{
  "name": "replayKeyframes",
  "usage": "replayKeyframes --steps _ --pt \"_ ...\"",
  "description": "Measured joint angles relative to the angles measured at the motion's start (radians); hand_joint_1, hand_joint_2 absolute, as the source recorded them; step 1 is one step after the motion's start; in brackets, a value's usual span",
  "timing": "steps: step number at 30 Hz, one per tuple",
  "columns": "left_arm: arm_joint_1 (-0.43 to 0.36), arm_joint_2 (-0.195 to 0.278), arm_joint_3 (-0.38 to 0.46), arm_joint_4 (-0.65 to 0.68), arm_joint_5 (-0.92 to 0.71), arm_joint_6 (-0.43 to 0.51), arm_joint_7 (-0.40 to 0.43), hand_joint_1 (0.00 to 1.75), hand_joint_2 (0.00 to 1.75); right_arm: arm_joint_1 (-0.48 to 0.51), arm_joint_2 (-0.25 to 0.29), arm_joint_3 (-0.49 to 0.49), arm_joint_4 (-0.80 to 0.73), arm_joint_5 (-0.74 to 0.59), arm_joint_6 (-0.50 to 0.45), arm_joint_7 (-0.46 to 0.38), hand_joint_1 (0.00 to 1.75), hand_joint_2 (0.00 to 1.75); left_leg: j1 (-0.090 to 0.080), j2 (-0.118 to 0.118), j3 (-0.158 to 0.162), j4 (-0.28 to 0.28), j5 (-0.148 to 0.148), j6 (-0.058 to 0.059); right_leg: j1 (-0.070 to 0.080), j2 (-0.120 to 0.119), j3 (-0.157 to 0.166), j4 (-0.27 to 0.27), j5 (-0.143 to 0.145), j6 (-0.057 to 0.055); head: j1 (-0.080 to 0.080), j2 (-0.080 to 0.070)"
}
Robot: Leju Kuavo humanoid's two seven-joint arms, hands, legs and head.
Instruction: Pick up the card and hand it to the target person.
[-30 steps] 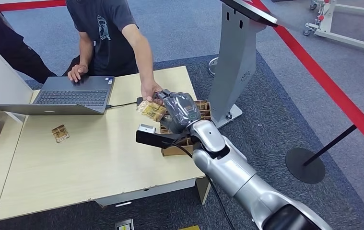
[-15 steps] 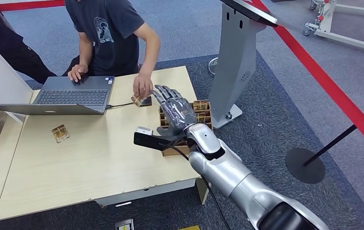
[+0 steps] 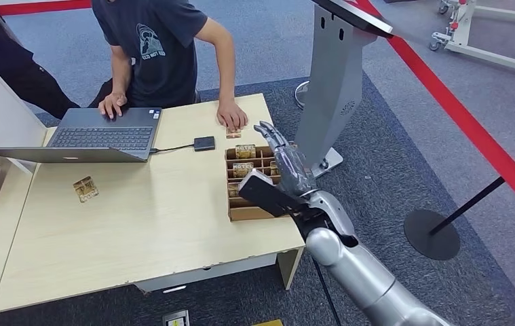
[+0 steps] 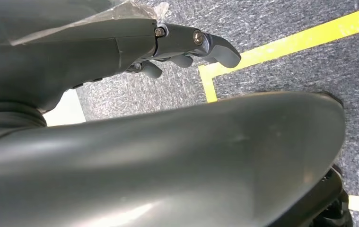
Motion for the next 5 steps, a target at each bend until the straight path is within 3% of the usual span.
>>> replayKeyframes --steps 5 --pt "0.001 0.0 0.0 0.0 0.007 0.0 0.0 0.0 0.0 0.066 -0.053 -0.036 -0.112 -0.064 0.026 0.004 0.0 1.75 0.0 0.0 0.0 0.0 0.0 0.0 0.0 0.0 0.0 0.0 0.0 0.0 0.0 0.0"
